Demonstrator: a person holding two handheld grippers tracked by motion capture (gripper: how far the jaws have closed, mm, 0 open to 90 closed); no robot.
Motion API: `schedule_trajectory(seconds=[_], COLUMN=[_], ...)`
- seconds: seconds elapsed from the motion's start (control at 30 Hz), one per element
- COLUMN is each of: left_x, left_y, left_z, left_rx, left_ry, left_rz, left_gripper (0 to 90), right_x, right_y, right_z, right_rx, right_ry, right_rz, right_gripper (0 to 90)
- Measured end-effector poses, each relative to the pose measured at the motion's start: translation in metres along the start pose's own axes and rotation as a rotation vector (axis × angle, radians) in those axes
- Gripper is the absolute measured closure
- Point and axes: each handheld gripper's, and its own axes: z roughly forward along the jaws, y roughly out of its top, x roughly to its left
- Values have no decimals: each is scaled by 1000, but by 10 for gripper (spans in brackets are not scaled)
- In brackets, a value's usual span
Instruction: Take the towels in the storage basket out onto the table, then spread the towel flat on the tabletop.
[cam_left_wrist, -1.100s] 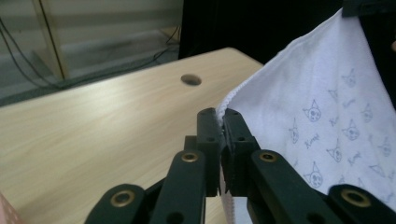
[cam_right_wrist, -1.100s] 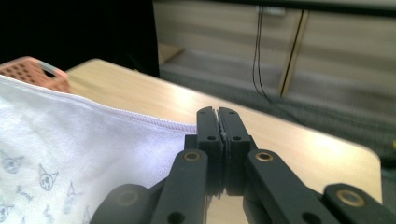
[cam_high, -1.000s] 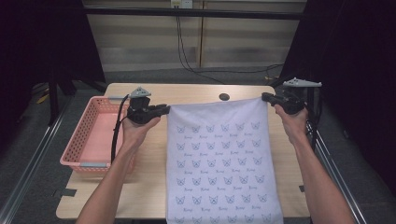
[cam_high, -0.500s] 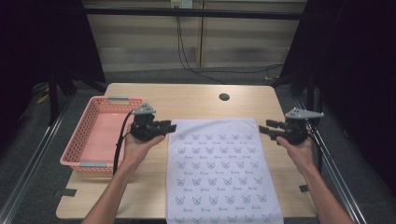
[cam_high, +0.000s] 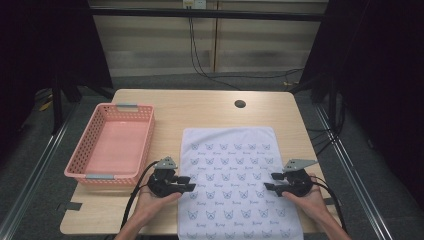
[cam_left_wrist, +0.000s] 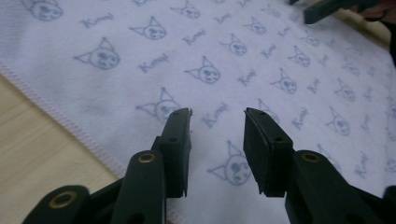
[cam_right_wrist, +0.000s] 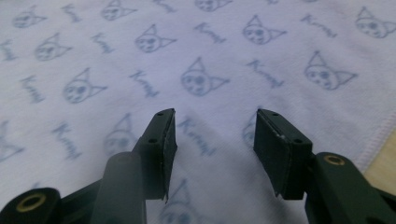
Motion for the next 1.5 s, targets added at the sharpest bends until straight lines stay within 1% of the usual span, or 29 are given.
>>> schedule_trajectory(seconds=[0.03,0.1,0.13,0.17,0.2,0.27,0.33,0.37,0.4,0.43,0.53,0.6,0.63,0.73,0.77,0.83,0.87,0.9,0.97,1.0,1.03,1.07,1.13,1.2,1.27,1.33,1.37,1.4,1.5], left_x=[-2,-2,-3,-5,-6,-9,-12,-13,-14,-16,-20,-23,-26,-33,-35,-41,-42,-41,-37,-34,-30,-27,-21,-15,-11,-13,-14,-14,-15], left_y=[-1,-3,-4,-4,-5,-6,-7,-8,-9,-9,-15,-20,-21,-25,-27,-32,-33,-34,-32,-29,-25,-20,-12,-5,-1,0,-1,-2,-5], left_z=[4,9,11,12,12,13,13,13,13,12,7,4,2,-1,-3,-6,-8,-11,-15,-15,-16,-16,-11,-6,1,7,10,11,14], left_rx=[24,55,53,52,54,52,72,78,78,87,93,95,104,123,131,143,152,145,109,81,63,46,26,26,33,58,69,86,97], left_ry=[14,13,19,23,20,34,45,27,22,23,7,-10,-10,-16,-29,-43,-50,-56,-68,-59,-64,-58,-44,-18,-15,-18,-3,-2,-1], left_rz=[15,29,34,47,53,75,110,105,99,101,100,75,87,86,84,105,104,92,87,73,65,63,54,64,58,79,87,87,85], left_gripper=[610,599,598,604,616,696,817,859,890,898,900,900,900,900,900,900,900,884,852,836,814,812,810,791,777,760,748,738,726], right_x=[-2,-2,-1,1,3,7,12,14,16,18,22,23,24,30,32,38,40,41,37,34,31,27,19,9,-1,-12,-18,-24,-42], right_y=[1,1,0,-1,-3,-8,-14,-16,-19,-21,-24,-26,-26,-29,-29,-30,-30,-29,-25,-22,-19,-16,-8,-1,5,10,12,14,20], right_z=[1,1,-1,-4,-7,-12,-18,-21,-24,-27,-31,-33,-34,-37,-38,-40,-42,-44,-49,-49,-49,-48,-46,-44,-42,-41,-40,-38,-33], right_rx=[-6,1,11,29,30,37,46,50,51,58,77,76,81,91,98,117,126,104,59,42,27,16,-6,-37,-54,-78,-83,-92,-111], right_ry=[-12,-37,-44,-49,-47,-39,-28,-14,-10,3,19,41,39,60,65,87,93,84,84,70,65,58,28,-5,-41,-68,-79,-99,-126], right_rz=[-2,-11,-25,-25,-22,-11,-5,4,0,8,-4,12,17,7,4,-2,-7,-3,4,14,26,24,29,40,46,55,59,58,93], right_gripper=[546,617,646,694,721,776,805,817,823,822,822,828,831,832,831,820,801,782,737,708,681,660,624,599,586,580,580,577,577])
